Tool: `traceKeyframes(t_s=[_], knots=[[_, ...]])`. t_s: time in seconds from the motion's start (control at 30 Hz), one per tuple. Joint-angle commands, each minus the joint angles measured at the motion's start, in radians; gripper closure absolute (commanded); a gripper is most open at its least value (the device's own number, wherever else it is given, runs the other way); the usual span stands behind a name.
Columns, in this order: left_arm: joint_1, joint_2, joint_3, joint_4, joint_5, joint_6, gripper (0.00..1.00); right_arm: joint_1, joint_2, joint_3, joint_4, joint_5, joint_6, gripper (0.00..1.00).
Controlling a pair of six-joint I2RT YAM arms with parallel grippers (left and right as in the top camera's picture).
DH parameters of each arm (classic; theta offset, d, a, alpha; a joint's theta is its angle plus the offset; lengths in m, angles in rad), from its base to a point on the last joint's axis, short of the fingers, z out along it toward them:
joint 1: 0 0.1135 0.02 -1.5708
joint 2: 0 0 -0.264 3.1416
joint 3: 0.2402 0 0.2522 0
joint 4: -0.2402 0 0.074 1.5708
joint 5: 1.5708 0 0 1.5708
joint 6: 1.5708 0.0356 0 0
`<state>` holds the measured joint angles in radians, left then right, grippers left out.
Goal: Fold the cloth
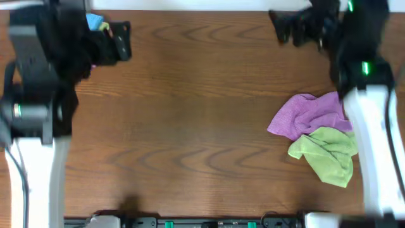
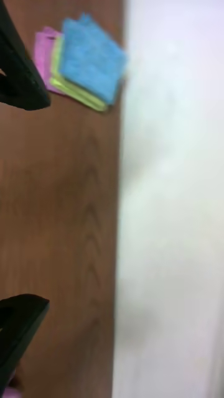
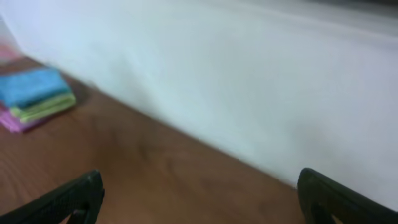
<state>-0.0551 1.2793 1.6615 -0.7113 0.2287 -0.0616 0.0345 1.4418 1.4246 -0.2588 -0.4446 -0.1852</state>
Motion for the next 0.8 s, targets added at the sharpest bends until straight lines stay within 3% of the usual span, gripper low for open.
traceKeyframes(t_s=[0.0,0.17,0.27,0.4,0.53,0.6,0.77], knots=[[-0.040,-0.088,-0.121,0.032,-0.079,0.017,0.04,0.019,-0.199,-0.221,0.079,0.027,0.004,0.01],[-0.050,-0.215,-0.265,-0.008,-0.079,-0.002,0.05,0.030,-0.538,-0.477,0.241,0.107,0.004,0.01],[-0.050,-0.229,-0.267,0.028,-0.078,-0.002,0.05,0.027,-0.610,-0.525,0.260,0.130,0.005,0.01],[-0.050,-0.227,-0.267,0.037,-0.043,-0.013,0.05,0.027,-0.621,-0.536,0.272,0.122,0.005,0.01],[-0.050,-0.227,-0.267,0.027,-0.044,-0.153,0.05,0.027,-0.602,-0.537,0.245,0.123,0.005,0.01],[-0.050,-0.227,-0.267,0.021,-0.044,-0.214,0.05,0.027,-0.598,-0.537,0.210,0.123,0.005,0.01],[-0.050,-0.227,-0.267,-0.047,-0.045,-0.216,0.05,0.027,-0.580,-0.537,0.045,0.124,0.005,0.01]])
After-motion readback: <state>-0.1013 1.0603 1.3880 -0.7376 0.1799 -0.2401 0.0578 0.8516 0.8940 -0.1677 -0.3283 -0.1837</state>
